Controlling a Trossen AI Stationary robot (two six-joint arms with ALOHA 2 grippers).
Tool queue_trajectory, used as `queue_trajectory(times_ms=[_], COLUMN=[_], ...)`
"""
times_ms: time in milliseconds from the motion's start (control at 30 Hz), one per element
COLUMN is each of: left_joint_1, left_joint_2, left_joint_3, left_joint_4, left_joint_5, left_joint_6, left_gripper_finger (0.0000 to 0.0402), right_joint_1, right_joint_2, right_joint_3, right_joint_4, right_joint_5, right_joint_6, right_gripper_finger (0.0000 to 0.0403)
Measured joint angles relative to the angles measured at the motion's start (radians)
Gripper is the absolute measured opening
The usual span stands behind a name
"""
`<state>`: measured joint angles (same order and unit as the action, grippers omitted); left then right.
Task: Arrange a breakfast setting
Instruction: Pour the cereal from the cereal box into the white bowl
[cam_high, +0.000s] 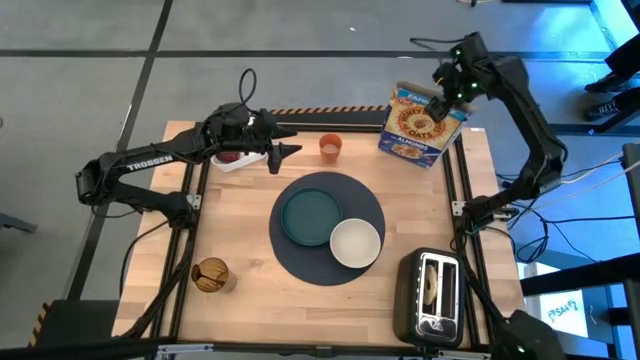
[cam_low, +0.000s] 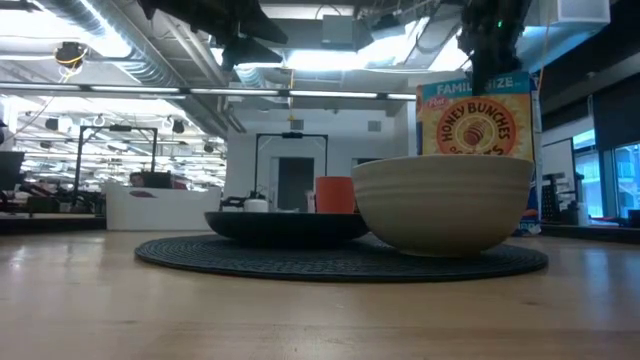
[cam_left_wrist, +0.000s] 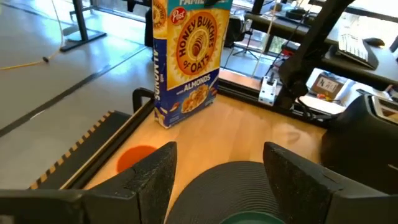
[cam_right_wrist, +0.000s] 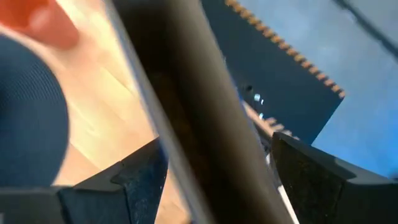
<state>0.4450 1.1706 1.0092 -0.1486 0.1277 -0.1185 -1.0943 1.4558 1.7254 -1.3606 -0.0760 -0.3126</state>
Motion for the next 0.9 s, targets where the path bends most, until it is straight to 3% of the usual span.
queue_trajectory(times_ms=[100, 200, 433, 700, 900], left_joint_1=[0.0, 0.0, 0.0, -0.001, -0.003], left_joint_2=[0.0, 0.0, 0.0, 0.0, 0.0], left_joint_3=[0.0, 0.0, 0.0, 0.0, 0.0], left_joint_4=[-0.001, -0.002, -0.002, -0.001, 0.01], left_joint_5=[-0.015, -0.016, -0.016, -0.015, -0.012], left_joint_6=[0.0, -0.001, -0.002, -0.01, -0.005], left_gripper_finger=[0.0233, 0.0232, 0.0218, 0.0212, 0.0244], right_joint_1=[0.0, 0.001, 0.001, 0.002, 0.002], right_joint_2=[0.006, 0.006, 0.003, -0.064, -0.167], right_joint_3=[-0.05, -0.099, -0.152, -0.159, -0.158], right_joint_4=[0.002, 0.002, 0.01, 0.02, 0.027], right_joint_5=[0.006, 0.004, -0.089, -0.167, -0.301], right_joint_6=[-0.005, -0.005, -0.004, -0.007, -0.002], right_gripper_finger=[0.0261, 0.0217, 0.0019, 0.0001, 0.0])
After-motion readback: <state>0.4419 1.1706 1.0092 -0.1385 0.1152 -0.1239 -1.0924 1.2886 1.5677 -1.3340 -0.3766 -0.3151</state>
